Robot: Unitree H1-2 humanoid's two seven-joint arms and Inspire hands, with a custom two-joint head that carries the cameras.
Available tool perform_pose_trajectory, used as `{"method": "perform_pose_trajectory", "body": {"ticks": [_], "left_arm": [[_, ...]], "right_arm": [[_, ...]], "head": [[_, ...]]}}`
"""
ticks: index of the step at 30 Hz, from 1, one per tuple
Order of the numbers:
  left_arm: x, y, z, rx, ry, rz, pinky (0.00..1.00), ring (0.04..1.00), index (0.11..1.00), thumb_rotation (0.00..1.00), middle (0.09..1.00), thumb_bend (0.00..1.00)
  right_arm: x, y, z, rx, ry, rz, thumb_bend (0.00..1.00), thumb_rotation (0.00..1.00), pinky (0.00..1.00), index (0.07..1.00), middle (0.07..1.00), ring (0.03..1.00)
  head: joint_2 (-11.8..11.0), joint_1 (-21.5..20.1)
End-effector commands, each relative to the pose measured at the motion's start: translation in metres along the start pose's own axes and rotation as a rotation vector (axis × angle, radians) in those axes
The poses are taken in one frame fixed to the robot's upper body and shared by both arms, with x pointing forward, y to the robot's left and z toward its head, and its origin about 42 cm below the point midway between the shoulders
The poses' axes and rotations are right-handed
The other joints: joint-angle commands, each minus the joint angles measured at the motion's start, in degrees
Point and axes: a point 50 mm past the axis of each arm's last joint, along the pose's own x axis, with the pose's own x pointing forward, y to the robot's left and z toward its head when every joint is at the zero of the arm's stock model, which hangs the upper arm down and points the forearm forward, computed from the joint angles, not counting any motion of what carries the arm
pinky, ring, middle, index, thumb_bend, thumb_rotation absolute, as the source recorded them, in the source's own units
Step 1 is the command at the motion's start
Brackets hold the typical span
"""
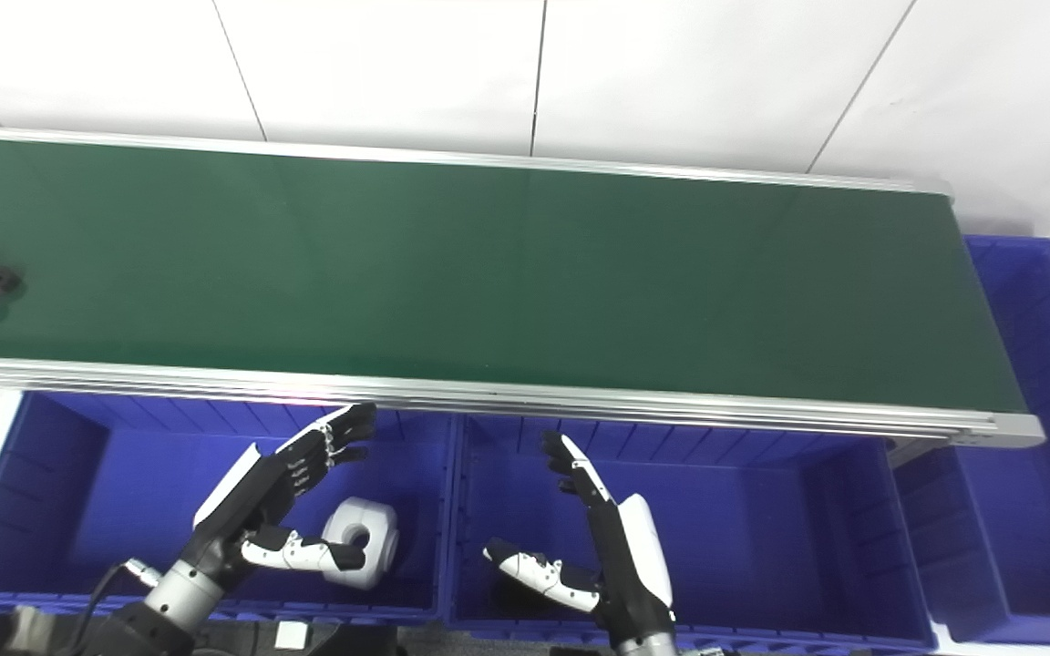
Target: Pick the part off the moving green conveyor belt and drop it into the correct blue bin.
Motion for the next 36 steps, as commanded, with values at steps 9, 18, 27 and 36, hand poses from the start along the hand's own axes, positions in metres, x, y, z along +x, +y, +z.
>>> {"method": "perform_pose_trajectory", "body": {"ticks": [9,18,27,36], "left_arm": [[-0.001,0.005,0.009,0.036,-0.058,0.005,0.85,0.903,0.889,0.29,0.924,0.74],[-0.003,0.006,0.011,0.035,-0.062,-0.001,0.85,0.9,0.889,0.28,0.921,0.72],[-0.003,0.005,0.011,0.044,-0.058,0.003,0.83,0.893,0.882,0.28,0.918,0.73],[-0.001,-0.006,0.003,0.037,-0.031,-0.002,0.81,0.892,0.871,0.28,0.912,0.75]], "right_arm": [[0.004,0.001,0.011,0.016,-0.08,-0.031,0.66,0.49,0.8,0.909,0.878,0.856],[0.003,0.002,0.011,0.019,-0.08,-0.028,0.65,0.48,0.8,0.91,0.88,0.857],[0.004,0.002,0.01,0.019,-0.089,-0.03,0.66,0.48,0.79,0.907,0.876,0.852],[0.0,-0.002,-0.004,0.042,-0.102,-0.03,0.65,0.46,0.78,0.904,0.873,0.843]], "head": [[-0.1,-0.1],[0.0,0.3],[-0.2,0.4],[-5.9,10.6]]}}
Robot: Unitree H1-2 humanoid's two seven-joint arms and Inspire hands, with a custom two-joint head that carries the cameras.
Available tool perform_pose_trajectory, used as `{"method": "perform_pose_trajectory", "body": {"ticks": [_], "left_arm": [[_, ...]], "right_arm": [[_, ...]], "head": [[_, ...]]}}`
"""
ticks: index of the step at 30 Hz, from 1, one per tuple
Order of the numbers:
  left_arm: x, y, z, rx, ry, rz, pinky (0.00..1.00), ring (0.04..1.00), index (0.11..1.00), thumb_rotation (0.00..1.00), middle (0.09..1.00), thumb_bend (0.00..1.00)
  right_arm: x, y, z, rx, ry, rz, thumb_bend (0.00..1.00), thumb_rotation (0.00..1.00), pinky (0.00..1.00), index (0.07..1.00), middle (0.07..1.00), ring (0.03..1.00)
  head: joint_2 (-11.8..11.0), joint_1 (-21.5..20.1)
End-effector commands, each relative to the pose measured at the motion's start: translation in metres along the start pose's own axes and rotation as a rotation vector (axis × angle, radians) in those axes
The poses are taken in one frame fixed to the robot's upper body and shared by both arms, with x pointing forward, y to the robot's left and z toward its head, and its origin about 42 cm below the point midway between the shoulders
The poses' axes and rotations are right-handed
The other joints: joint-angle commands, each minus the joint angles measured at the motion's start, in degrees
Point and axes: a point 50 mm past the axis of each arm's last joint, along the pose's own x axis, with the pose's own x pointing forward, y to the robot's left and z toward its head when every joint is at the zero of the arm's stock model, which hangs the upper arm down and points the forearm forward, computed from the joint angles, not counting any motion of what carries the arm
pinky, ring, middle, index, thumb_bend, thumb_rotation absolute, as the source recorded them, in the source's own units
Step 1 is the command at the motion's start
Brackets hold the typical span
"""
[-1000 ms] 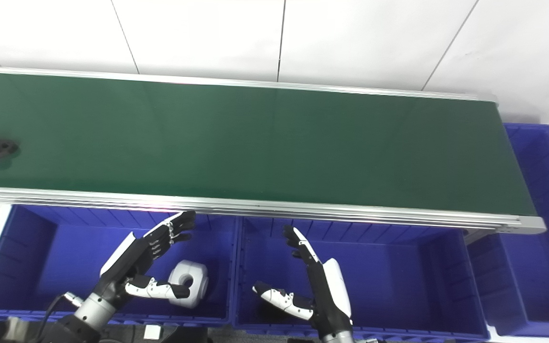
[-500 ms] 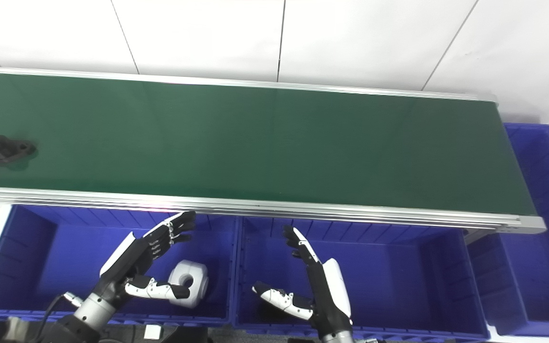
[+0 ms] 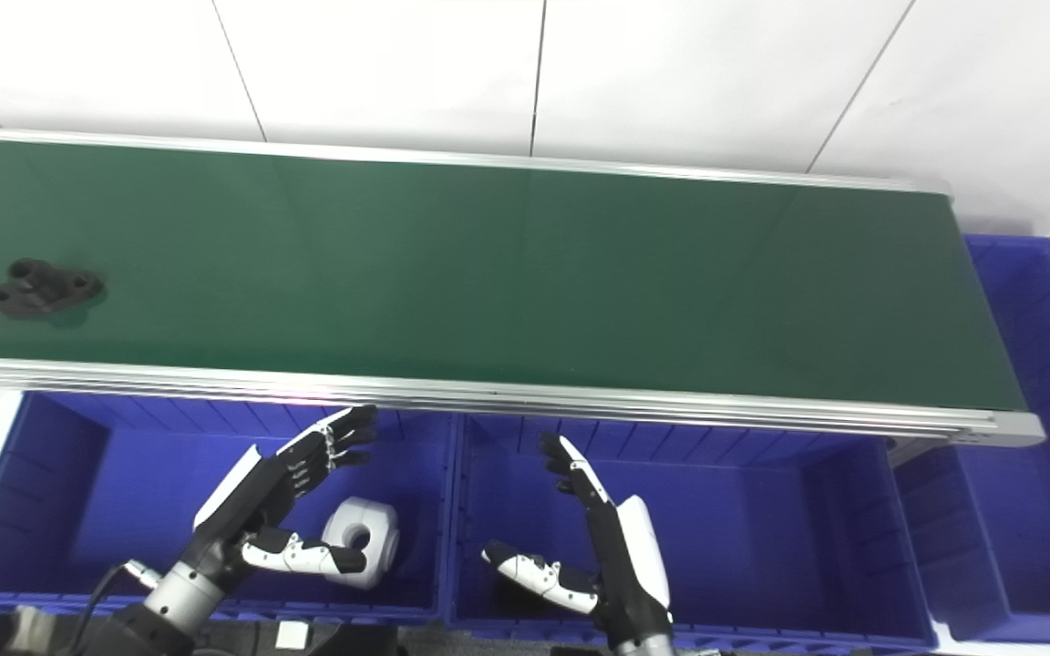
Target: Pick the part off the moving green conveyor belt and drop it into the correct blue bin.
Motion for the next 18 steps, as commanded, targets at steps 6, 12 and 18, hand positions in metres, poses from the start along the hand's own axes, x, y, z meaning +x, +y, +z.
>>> {"method": "perform_pose_trajectory", "body": {"ticks": [6,12,18], "left_arm": [[0.002,-0.007,-0.001,0.058,-0.017,0.014,0.79,0.862,0.848,0.26,0.889,0.78],[0.004,-0.008,-0.002,0.084,-0.014,0.019,0.78,0.853,0.832,0.24,0.88,0.82],[0.004,-0.01,-0.002,0.104,-0.015,0.032,0.76,0.837,0.822,0.26,0.868,0.84]], "right_arm": [[-0.003,-0.012,-0.006,0.026,-0.066,-0.015,0.63,0.47,0.81,0.918,0.889,0.868],[-0.002,-0.016,-0.01,0.033,-0.059,-0.016,0.6,0.44,0.82,0.921,0.89,0.877],[-0.002,-0.018,-0.014,0.032,-0.05,-0.018,0.59,0.46,0.82,0.924,0.898,0.885]], "head": [[-4.8,9.1],[-6.0,12.6],[-6.8,12.9]]}}
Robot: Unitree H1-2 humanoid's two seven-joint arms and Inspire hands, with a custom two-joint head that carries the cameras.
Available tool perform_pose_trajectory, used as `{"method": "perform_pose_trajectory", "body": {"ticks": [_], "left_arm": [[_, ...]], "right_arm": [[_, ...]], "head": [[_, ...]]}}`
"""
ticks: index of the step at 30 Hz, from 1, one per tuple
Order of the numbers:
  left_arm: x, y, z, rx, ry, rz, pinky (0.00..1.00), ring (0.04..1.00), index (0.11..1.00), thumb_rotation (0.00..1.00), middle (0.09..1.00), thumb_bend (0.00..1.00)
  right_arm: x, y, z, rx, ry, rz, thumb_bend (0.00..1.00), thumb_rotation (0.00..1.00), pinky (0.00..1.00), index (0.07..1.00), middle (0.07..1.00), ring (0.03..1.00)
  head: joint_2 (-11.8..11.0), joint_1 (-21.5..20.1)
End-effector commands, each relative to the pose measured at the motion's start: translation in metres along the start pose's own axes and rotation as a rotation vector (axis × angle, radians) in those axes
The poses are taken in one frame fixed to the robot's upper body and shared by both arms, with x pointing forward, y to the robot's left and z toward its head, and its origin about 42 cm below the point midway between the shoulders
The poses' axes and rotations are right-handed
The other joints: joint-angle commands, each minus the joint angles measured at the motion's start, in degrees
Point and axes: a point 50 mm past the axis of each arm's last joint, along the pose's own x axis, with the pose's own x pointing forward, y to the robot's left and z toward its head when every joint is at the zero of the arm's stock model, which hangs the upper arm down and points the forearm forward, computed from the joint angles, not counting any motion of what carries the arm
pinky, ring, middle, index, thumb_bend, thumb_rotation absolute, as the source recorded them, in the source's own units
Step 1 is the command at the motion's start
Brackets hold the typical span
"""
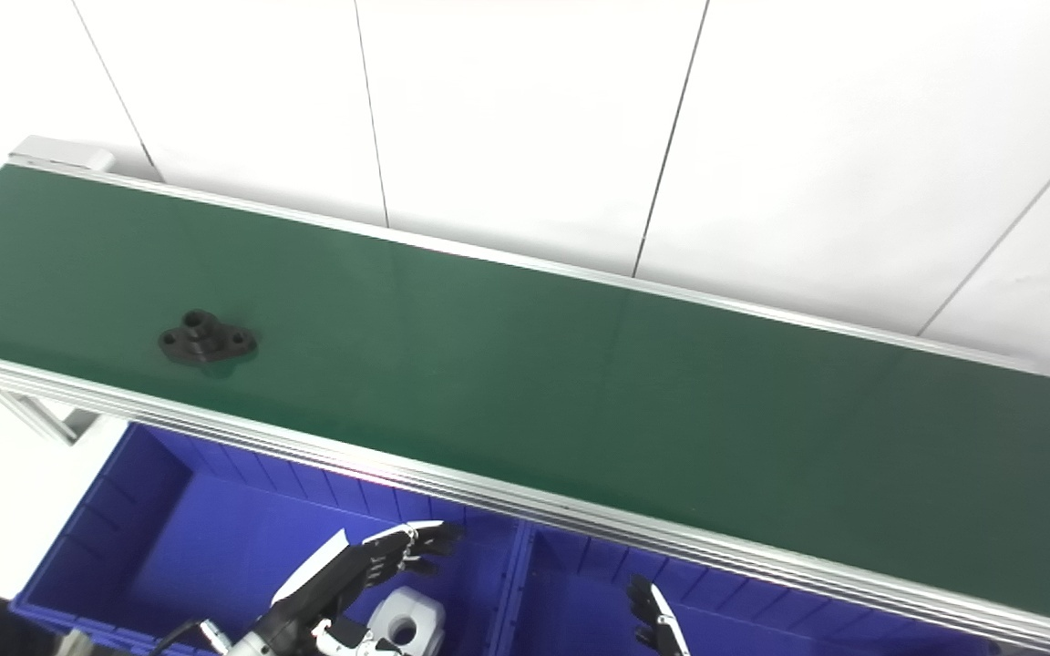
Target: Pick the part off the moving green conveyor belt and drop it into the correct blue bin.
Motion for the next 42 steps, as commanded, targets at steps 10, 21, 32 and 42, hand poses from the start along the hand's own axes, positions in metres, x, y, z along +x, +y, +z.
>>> {"method": "perform_pose_trajectory", "body": {"ticks": [10,21,32,42], "left_arm": [[0.002,0.003,0.008,0.035,-0.063,0.016,0.77,0.84,0.823,0.26,0.869,0.84],[0.006,0.003,0.007,0.037,-0.068,0.01,0.77,0.847,0.824,0.26,0.871,0.85],[0.008,0.003,0.007,0.03,-0.07,0.014,0.75,0.836,0.815,0.24,0.869,0.86],[0.008,0.009,0.007,0.051,-0.072,0.027,0.73,0.824,0.809,0.25,0.869,0.85]], "right_arm": [[0.009,-0.006,0.014,0.0,-0.109,-0.04,0.58,0.46,0.81,0.916,0.887,0.874],[0.033,-0.034,0.065,-0.001,-0.286,-0.068,0.63,0.48,0.89,0.93,0.902,0.901],[0.064,-0.068,0.133,-0.063,-0.493,-0.097,0.66,0.48,0.84,0.931,0.892,0.875],[0.098,-0.09,0.167,-0.175,-0.534,-0.102,0.7,0.31,0.73,0.888,0.838,0.807]], "head": [[0.2,-2.0],[-0.3,-1.5],[-1.0,-1.2],[0.8,-9.6]]}}
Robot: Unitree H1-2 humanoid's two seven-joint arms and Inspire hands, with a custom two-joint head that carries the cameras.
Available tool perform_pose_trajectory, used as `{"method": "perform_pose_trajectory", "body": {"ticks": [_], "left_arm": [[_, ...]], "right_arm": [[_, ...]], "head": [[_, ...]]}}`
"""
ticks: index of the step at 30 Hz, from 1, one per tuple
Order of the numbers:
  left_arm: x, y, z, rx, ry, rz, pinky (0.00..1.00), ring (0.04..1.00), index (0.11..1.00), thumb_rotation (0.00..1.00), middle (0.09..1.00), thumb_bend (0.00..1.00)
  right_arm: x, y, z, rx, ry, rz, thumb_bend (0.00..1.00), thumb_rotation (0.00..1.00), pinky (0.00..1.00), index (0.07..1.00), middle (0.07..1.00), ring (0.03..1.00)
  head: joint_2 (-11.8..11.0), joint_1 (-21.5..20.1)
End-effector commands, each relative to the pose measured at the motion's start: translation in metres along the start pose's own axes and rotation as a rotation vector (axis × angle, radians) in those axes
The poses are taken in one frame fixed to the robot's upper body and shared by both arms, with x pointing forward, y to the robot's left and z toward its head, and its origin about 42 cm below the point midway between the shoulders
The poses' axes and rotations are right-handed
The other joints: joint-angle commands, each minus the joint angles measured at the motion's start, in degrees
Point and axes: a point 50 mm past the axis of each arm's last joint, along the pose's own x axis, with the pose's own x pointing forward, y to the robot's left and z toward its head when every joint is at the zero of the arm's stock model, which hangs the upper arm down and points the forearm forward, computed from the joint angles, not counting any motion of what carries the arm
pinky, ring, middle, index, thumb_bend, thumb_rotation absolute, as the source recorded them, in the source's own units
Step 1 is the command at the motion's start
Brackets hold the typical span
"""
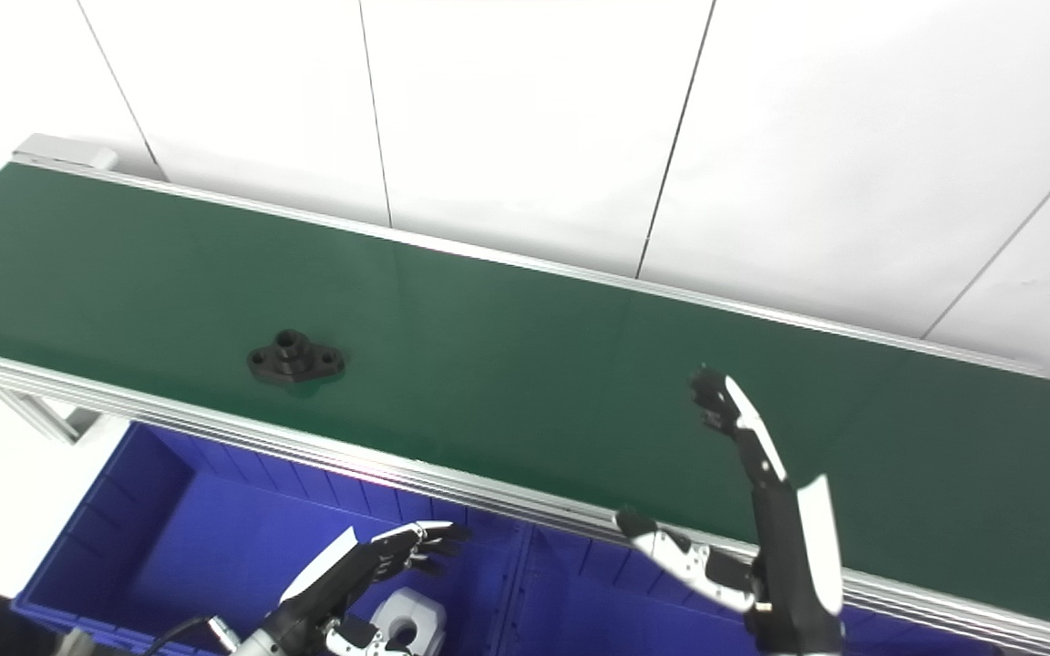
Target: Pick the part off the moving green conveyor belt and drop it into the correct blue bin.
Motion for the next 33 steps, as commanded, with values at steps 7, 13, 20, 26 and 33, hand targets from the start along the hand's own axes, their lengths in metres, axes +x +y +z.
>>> {"method": "perform_pose_trajectory", "body": {"ticks": [7,13,20,26,33], "left_arm": [[0.0,0.015,0.005,-0.017,-0.049,0.015,0.76,0.852,0.82,0.23,0.887,0.83],[0.0,0.019,0.005,-0.024,-0.051,0.005,0.79,0.882,0.842,0.24,0.91,0.79],[-0.001,0.025,0.004,0.0,-0.046,0.007,0.8,0.883,0.864,0.25,0.916,0.75],[-0.003,0.028,0.004,-0.011,-0.045,-0.003,0.82,0.897,0.88,0.21,0.927,0.7],[-0.002,0.027,0.005,-0.01,-0.049,-0.003,0.82,0.888,0.877,0.24,0.925,0.7]], "right_arm": [[0.05,-0.014,0.019,-0.087,-0.008,0.08,0.76,0.25,0.72,0.869,0.83,0.79],[0.074,-0.011,0.018,-0.146,0.034,0.139,0.77,0.26,0.7,0.876,0.841,0.793],[0.098,-0.003,0.014,-0.171,0.059,0.184,0.78,0.26,0.7,0.871,0.834,0.786],[0.116,0.003,0.006,-0.219,0.087,0.234,0.79,0.28,0.69,0.871,0.836,0.784],[0.133,0.007,0.001,-0.288,0.103,0.309,0.8,0.29,0.72,0.87,0.84,0.811]], "head": [[2.4,-10.6],[3.3,-14.6],[3.6,-19.1],[3.8,-19.7],[4.2,-19.2]]}}
